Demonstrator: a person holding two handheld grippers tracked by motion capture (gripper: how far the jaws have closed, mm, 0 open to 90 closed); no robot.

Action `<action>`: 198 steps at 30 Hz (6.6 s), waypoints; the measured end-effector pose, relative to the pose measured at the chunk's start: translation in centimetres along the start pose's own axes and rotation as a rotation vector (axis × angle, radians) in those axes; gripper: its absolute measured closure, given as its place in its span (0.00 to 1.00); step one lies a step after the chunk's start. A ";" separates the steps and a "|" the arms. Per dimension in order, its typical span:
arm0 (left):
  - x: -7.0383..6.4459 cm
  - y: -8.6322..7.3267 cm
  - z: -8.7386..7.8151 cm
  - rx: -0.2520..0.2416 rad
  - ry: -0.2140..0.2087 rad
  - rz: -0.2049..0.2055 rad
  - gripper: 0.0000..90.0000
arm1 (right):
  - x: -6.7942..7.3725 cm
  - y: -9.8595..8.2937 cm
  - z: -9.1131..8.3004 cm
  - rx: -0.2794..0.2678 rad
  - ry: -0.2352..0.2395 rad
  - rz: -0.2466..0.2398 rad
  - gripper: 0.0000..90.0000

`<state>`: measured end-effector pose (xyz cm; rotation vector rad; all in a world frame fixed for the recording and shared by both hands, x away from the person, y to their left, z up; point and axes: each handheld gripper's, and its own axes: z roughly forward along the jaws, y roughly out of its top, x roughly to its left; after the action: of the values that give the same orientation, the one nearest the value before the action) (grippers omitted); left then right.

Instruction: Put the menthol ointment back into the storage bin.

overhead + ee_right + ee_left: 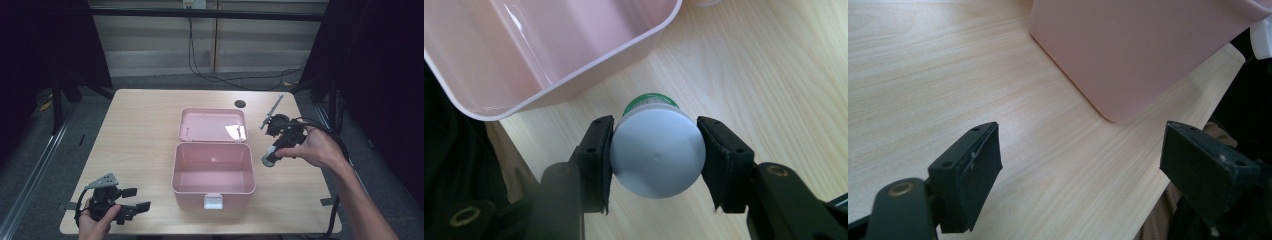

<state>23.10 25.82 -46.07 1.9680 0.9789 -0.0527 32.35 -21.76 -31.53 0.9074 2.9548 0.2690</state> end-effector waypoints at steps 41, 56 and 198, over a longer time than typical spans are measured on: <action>0.0 0.0 -0.1 -0.002 -0.003 0.005 0.19 | 4.8 7.7 -0.2 0.015 0.031 -0.255 0.57; 0.0 0.1 -0.1 0.001 -0.002 0.005 0.19 | 5.5 9.8 1.4 0.031 0.038 -0.304 0.57; -0.1 0.0 -0.2 0.001 -0.001 0.002 0.19 | 9.1 16.1 12.2 -0.040 0.165 -0.322 0.22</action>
<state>22.95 25.86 -45.92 1.9700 0.9762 -0.0529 34.81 -1.75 -40.56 0.4110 3.1687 0.4027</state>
